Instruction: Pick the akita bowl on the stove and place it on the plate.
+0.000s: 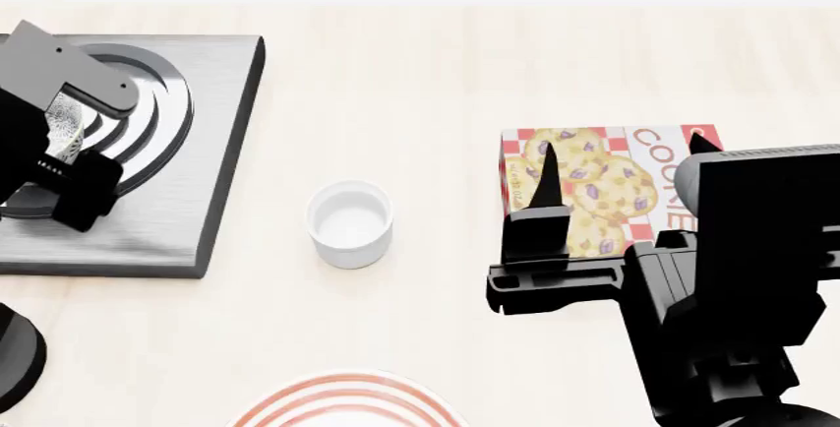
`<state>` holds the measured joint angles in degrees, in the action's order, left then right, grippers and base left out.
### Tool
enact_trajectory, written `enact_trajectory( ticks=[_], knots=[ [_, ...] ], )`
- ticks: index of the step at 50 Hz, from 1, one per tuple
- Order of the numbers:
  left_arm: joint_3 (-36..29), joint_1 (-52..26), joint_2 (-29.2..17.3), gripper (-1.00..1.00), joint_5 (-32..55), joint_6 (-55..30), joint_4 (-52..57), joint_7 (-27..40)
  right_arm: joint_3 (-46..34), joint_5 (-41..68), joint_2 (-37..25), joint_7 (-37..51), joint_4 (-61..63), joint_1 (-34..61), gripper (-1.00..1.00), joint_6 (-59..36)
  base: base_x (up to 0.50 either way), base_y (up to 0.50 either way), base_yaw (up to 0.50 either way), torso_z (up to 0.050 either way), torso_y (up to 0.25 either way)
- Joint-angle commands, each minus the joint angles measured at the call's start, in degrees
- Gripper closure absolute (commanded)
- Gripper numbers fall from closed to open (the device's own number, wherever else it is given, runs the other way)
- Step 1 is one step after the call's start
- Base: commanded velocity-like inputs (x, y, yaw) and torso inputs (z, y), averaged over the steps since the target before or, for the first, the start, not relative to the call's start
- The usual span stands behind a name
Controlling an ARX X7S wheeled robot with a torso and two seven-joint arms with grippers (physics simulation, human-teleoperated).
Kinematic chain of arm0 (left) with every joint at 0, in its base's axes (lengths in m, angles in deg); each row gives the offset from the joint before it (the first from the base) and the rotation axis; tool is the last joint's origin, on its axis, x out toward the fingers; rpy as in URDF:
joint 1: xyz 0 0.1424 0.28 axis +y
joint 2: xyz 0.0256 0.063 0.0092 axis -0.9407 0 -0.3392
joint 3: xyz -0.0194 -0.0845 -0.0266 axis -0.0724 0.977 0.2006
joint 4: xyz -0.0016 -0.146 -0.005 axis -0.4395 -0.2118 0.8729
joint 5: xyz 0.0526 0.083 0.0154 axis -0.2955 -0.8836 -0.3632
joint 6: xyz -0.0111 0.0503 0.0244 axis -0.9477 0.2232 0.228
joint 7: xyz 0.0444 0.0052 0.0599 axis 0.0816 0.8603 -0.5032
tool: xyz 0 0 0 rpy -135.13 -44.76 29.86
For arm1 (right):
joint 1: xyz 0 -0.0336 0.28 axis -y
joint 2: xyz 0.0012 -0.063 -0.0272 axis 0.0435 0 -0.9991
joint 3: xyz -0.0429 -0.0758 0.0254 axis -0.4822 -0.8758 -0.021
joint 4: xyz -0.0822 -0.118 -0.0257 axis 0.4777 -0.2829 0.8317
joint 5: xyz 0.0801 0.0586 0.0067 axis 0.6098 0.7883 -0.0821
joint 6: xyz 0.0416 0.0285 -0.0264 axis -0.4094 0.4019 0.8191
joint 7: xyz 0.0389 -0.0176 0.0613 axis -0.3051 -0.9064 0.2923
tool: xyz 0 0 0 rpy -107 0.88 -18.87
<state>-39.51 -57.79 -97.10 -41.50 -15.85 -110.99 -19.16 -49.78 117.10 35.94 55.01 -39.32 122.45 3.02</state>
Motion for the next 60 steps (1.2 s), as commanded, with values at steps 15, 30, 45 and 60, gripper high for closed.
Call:
enact_trajectory(
  ticks=[15, 30, 45, 60],
  knots=[
    [-0.6, -0.5, 0.6, -1.00, -0.6, 0.6, -2.7, 0.1, -0.4, 0.5, -0.3, 0.5, -0.3, 0.2, -1.00, 0.4, 0.00, 0.00, 0.00, 0.000, 0.000],
    [-0.2, -0.1, 0.3, 1.00, -0.5, 1.0, -2.0, 0.6, -0.6, 0.6, -0.6, 0.5, -0.6, 0.0, -1.00, 1.1, 0.00, 0.00, 0.00, 0.000, 0.000],
    [0.0, -0.1, 0.2, 1.00, -0.3, 1.8, -1.2, 0.4, -0.7, 0.9, -0.7, 0.9, -0.5, -0.2, -1.00, 1.3, 0.00, 0.00, 0.00, 0.000, 0.000],
    [8.2, -2.7, 2.3, 1.00, 2.5, 8.0, -6.4, 6.8, -0.9, 1.1, -1.0, 1.1, -0.8, -0.2, -1.00, 1.7, 0.00, 0.00, 0.00, 0.000, 0.000]
  ],
)
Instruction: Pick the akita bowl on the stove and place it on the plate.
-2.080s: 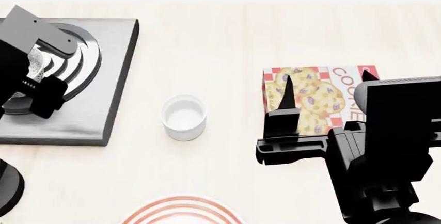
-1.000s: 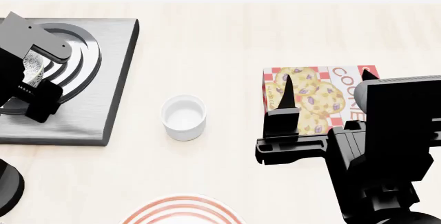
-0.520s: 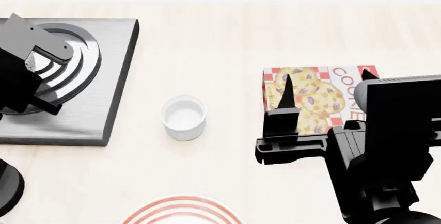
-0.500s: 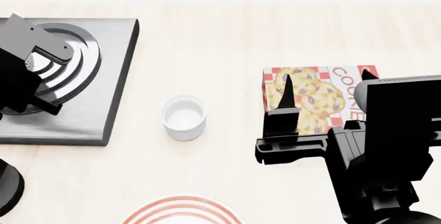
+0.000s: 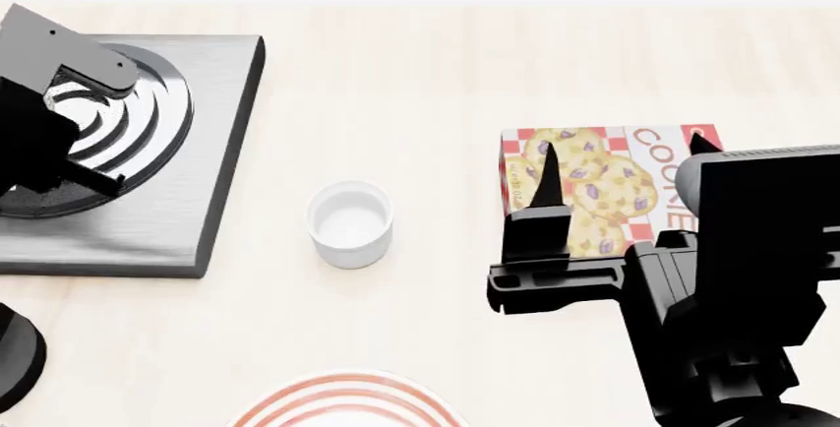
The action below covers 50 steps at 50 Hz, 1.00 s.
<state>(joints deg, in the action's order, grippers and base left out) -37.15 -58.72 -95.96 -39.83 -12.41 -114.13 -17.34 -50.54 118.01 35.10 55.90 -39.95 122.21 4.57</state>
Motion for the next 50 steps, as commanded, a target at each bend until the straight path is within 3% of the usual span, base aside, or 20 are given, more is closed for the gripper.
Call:
enact_trajectory(
  ticks=[1, 8, 12, 20, 34, 50],
  knots=[
    [6.7, -2.2, 1.5, 1.00, 0.9, 5.9, -4.1, 5.9, -0.1, 0.4, -0.1, 0.4, 0.0, 0.2, -1.00, -0.1, 0.00, 0.00, 0.00, 0.000, 0.000],
    [10.1, -4.0, 1.7, 1.00, 2.2, 7.5, -3.3, 9.0, -0.3, 0.4, -0.2, 0.5, -0.1, 0.2, -1.00, 0.1, 0.00, 0.00, 0.00, 0.000, 0.000],
    [5.8, -2.1, -1.4, 1.00, 1.8, 4.9, 8.9, 4.3, -0.4, 0.3, -0.3, 0.4, -0.2, 0.0, -1.00, 0.5, 0.00, 0.00, 0.00, 0.000, 0.000],
    [-0.2, -1.4, -6.2, 1.00, 0.7, 3.0, 22.6, -1.8, -0.6, 0.2, -0.4, 0.5, -0.3, -0.1, -1.00, 0.8, 0.00, 0.00, 0.00, 0.000, 0.000],
    [-10.1, -4.3, -16.6, 1.00, -5.3, 7.7, 44.2, -10.0, -0.6, 0.9, -0.6, 1.1, -0.1, 0.2, -1.00, 0.5, 0.00, 0.00, 0.00, 0.000, 0.000],
    [-13.2, -10.5, -25.1, 1.00, -6.6, 10.9, 66.5, -19.4, -0.9, 1.2, -0.7, 1.5, -0.2, 0.4, -1.00, 0.7, 0.00, 0.00, 0.00, 0.000, 0.001]
  ],
)
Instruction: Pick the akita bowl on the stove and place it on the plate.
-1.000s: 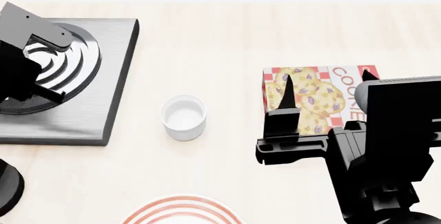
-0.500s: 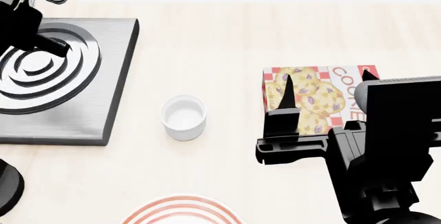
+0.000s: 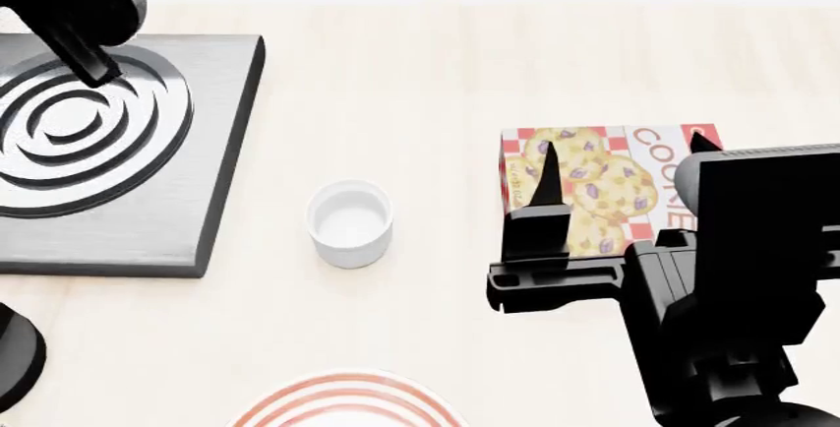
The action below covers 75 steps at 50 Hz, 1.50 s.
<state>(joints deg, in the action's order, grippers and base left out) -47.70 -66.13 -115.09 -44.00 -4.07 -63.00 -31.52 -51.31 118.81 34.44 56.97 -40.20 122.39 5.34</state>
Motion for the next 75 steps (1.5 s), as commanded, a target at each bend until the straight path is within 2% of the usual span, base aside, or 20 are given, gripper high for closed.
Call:
enact_trajectory(
  ticks=[1, 15, 28, 43, 60, 75],
  knots=[
    [-3.1, -3.1, -6.5, 1.00, -2.7, 2.7, 16.4, -5.5, 0.0, 0.6, 0.0, 0.6, 0.1, 0.3, -1.00, -0.2, 0.00, 0.00, 0.00, 0.000, 0.000],
    [-6.5, -3.1, -13.2, 1.00, -4.8, 6.1, 33.2, -10.0, -0.4, 0.3, -0.4, 0.5, 0.0, -0.2, -1.00, 0.6, 0.00, 0.00, 0.00, 0.000, 0.000],
    [-8.2, -0.9, -17.1, 1.00, -4.4, 8.8, 43.7, -11.7, -0.2, 1.3, -0.5, 1.3, 0.3, 0.3, -1.00, -0.1, 0.00, 0.00, 0.00, 0.000, 0.000],
    [-14.2, 1.4, -19.4, 1.00, -8.6, 11.9, 48.5, -15.7, -0.1, 2.4, -0.6, 2.2, 0.5, 0.8, -1.00, -0.7, 0.00, 0.00, 0.00, 0.000, 0.001],
    [-21.7, 6.1, -21.0, 1.00, -15.8, 13.4, 51.0, -16.8, -0.9, 1.6, -0.9, 1.6, -0.2, 0.4, -1.00, 0.7, 0.00, 0.00, 0.00, 0.000, 0.001],
    [-25.9, 9.4, -21.8, 1.00, -20.2, 13.2, 52.8, -17.0, -0.9, 2.1, -1.1, 2.0, -0.1, 0.5, -1.00, 0.7, 0.00, 0.00, 0.00, 0.000, 0.000]
  ],
)
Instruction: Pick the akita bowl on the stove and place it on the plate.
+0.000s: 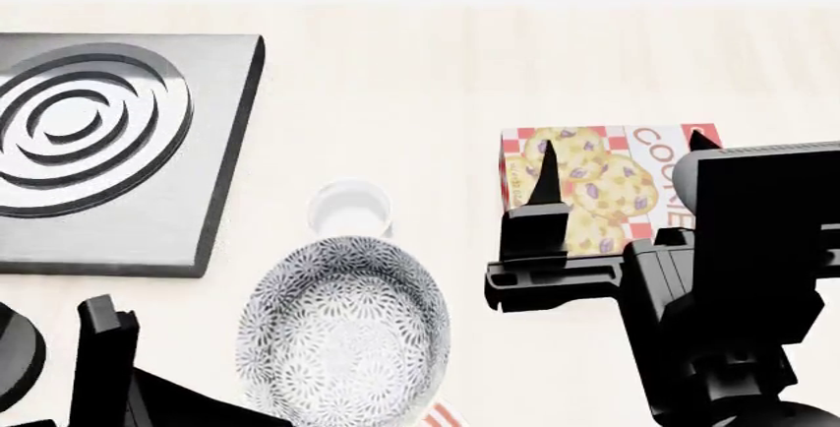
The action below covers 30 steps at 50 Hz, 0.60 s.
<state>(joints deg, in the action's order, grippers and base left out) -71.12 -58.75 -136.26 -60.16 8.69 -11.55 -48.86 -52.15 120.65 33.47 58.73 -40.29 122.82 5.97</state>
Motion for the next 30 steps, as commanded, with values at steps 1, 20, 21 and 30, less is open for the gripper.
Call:
enact_trajectory(
  ticks=[1, 20, 21, 30],
  knots=[
    [-2.6, 2.2, -0.7, 1.00, -4.2, 0.5, 1.4, 0.4, 0.0, 0.5, -0.2, 0.3, 0.0, 0.1, -1.00, 0.0, 0.00, 0.00, 0.00, 0.000, 0.000],
    [-2.5, 4.3, 0.9, 1.00, 0.8, -5.2, 0.5, -1.6, -0.4, 0.3, -0.5, 0.1, -0.4, -0.2, -1.00, 0.9, 0.00, 0.00, 0.00, 0.000, 0.001],
    [-2.8, 4.6, 0.6, 1.00, 0.6, -5.1, 0.7, -1.5, -0.5, 0.3, -0.5, 0.1, -0.4, -0.2, -1.00, 0.9, 0.00, 0.00, 0.00, 0.000, 0.000],
    [-5.5, 7.2, -1.1, 1.00, -2.1, -4.8, 1.2, -0.5, -0.5, 0.6, -0.6, 0.4, -0.4, 0.0, -1.00, 0.8, 0.00, 0.00, 0.00, 0.000, 0.000]
  ],
)
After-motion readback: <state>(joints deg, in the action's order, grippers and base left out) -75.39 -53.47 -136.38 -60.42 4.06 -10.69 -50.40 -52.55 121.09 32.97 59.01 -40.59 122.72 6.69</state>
